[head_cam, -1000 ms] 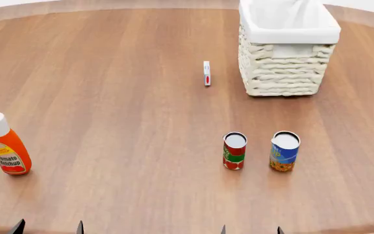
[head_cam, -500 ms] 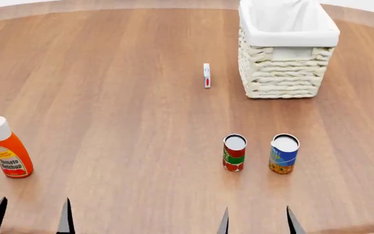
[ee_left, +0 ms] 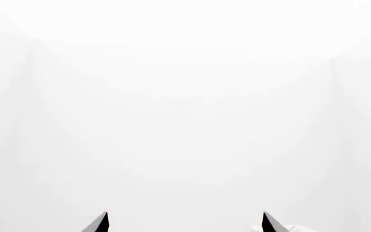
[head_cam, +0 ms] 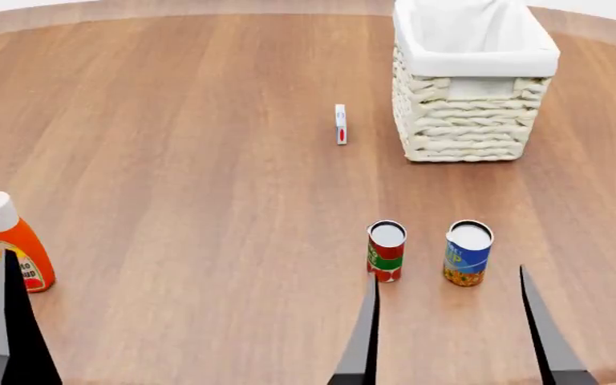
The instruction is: Pick up the alphabet soup and the cream cheese box, and put them in the basket.
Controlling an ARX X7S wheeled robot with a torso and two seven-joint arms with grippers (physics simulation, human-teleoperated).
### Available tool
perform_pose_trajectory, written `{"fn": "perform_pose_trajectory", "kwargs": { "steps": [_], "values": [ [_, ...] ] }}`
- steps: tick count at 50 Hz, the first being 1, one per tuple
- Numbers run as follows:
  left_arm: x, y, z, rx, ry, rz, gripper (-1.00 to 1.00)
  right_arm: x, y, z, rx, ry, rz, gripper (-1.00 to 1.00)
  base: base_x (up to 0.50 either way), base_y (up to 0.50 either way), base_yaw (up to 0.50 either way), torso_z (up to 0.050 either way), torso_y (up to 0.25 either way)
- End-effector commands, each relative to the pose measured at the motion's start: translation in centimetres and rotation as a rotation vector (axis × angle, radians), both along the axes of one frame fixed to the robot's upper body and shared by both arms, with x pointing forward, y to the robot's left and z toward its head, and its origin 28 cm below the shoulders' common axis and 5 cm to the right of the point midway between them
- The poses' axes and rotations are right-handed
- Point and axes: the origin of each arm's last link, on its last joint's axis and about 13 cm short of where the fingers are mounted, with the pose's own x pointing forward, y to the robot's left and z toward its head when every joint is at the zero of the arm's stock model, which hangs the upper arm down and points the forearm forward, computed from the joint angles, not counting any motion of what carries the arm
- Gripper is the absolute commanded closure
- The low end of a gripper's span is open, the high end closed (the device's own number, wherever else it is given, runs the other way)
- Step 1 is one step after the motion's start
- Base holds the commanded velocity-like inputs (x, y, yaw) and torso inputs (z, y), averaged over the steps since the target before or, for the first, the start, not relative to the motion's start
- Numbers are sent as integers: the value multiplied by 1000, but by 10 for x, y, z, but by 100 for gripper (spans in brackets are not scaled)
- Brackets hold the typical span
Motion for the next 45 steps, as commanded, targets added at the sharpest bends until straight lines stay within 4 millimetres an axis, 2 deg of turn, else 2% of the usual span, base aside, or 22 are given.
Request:
{"fn": "perform_pose_trajectory", "kwargs": {
  "steps": [1,16,45],
  "values": [
    [-7,-1,8,14,-66,-5,-100,-10,1,12,-12,-68,9,-100,0,0,0,0,0],
    [-10,0,6,27,-60,-12,-100,-11,2,8,-18,-34,16,-100,40,0,0,0,0],
    [-11,-5,-2,30,-34,-46,-100,-14,-2,7,-7,-28,9,-100,150,0,0,0,0]
  ]
}}
